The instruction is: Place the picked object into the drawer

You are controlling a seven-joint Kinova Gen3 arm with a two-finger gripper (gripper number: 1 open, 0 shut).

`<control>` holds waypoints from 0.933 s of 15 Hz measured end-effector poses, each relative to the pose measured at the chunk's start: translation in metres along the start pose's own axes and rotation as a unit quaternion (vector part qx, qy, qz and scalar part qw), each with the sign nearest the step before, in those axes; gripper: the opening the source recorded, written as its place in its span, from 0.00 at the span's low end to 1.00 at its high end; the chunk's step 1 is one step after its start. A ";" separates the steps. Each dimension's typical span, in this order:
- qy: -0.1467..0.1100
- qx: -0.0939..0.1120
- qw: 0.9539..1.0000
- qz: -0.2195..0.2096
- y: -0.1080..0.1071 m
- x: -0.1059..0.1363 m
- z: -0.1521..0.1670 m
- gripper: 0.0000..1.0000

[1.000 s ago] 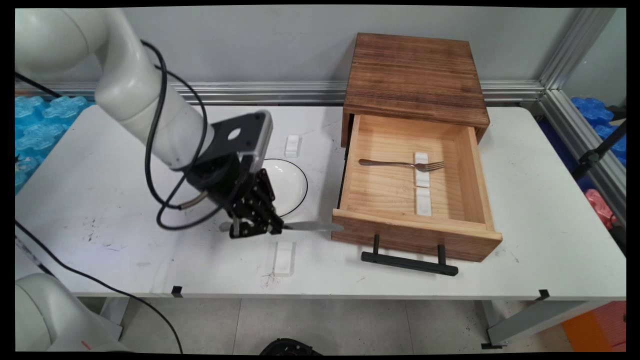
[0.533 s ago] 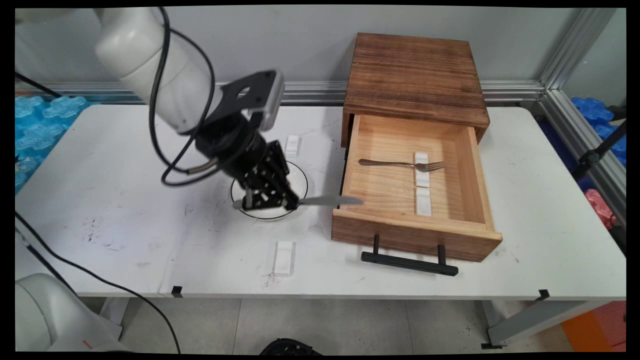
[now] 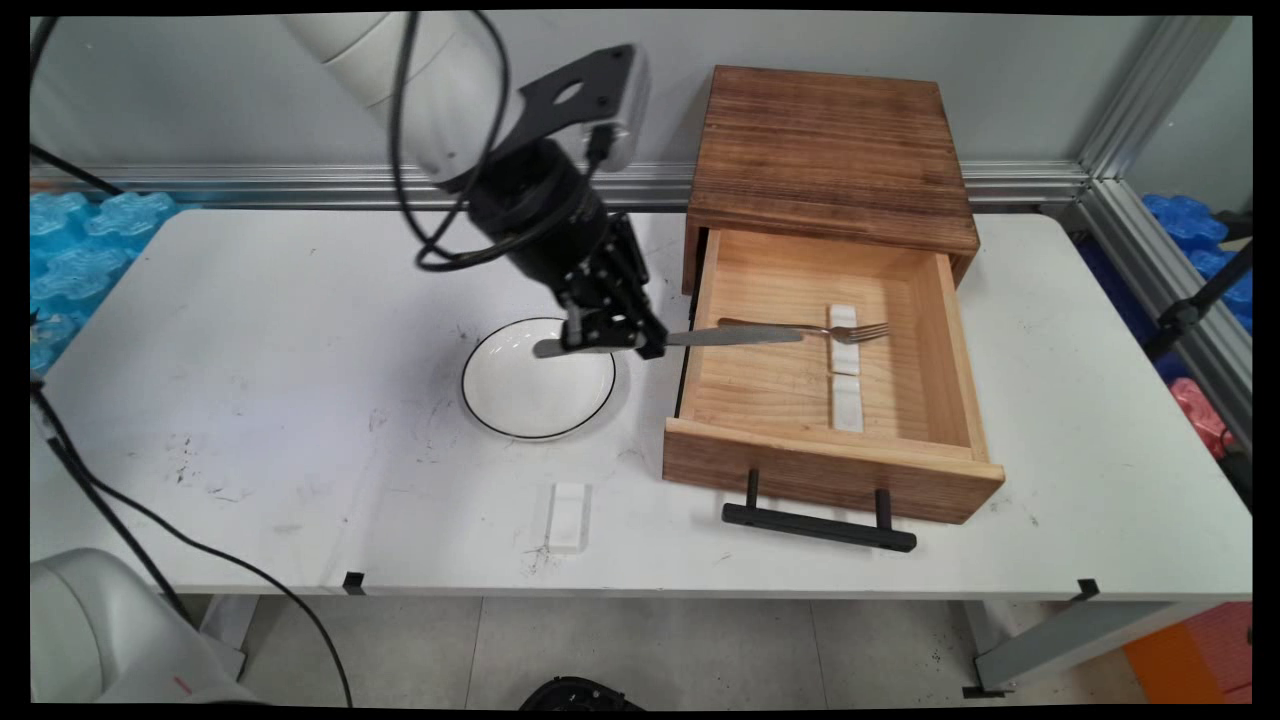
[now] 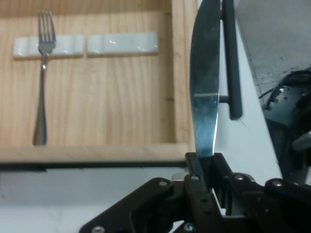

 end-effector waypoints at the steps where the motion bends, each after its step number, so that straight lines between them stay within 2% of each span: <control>1: 0.000 0.001 1.000 0.003 -0.005 0.006 0.003 0.00; 6: -0.004 -0.002 1.000 0.013 -0.029 0.034 0.028 0.00; 14: -0.012 -0.008 1.000 0.005 -0.057 0.076 0.078 0.00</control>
